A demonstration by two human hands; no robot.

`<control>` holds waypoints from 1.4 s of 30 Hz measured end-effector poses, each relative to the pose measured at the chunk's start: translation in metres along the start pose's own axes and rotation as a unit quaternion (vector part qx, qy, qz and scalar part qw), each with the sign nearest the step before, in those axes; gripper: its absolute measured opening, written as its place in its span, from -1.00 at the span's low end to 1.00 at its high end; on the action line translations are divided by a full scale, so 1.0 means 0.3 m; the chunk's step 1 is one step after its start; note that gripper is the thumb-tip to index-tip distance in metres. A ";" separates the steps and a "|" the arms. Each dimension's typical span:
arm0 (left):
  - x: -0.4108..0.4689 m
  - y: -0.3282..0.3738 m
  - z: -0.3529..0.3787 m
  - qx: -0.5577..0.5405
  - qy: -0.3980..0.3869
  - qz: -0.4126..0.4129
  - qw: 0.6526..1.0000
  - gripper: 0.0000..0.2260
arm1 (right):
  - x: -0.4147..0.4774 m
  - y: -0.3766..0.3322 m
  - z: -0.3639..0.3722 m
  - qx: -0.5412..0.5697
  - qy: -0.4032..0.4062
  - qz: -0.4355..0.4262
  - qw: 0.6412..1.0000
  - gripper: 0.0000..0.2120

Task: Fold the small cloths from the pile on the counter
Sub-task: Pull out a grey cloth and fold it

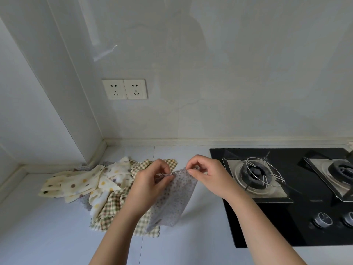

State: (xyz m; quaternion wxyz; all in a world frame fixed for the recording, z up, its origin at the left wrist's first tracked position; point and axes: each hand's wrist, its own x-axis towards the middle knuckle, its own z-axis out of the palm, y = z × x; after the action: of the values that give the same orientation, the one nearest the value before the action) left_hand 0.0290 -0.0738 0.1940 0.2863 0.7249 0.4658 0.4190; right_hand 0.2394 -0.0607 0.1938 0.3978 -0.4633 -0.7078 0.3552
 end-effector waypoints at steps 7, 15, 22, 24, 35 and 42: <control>-0.009 0.008 -0.007 0.005 -0.007 0.005 1.000 -0.77 | 0.006 0.013 0.005 -0.064 -0.033 0.033 0.997 -0.85; -0.008 -0.009 -0.022 0.016 -0.024 0.050 0.998 -0.81 | 0.010 0.024 0.000 -0.081 -0.057 0.069 0.993 -0.77; 0.000 -0.038 -0.034 0.083 -0.046 0.079 0.992 -0.83 | 0.021 0.014 -0.012 -0.124 -0.058 0.047 0.989 -0.69; 0.006 -0.046 -0.039 0.113 -0.056 0.094 0.988 -0.82 | 0.026 0.009 -0.018 -0.130 -0.065 0.042 0.988 -0.71; 0.075 -0.082 -0.056 0.216 -0.190 0.175 0.942 -0.90 | 0.075 -0.043 -0.088 -0.306 -0.153 0.016 0.939 -0.84; 0.094 -0.093 -0.064 0.252 -0.219 0.187 0.924 -0.92 | 0.077 -0.081 -0.112 -0.345 -0.189 -0.019 0.919 -0.93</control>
State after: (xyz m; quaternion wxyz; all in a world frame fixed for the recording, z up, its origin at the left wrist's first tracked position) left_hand 0.0062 -0.0363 0.1904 0.1055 0.9207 0.3377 0.1650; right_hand 0.2543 -0.0422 0.2349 0.0791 -0.4825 -0.8572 0.1619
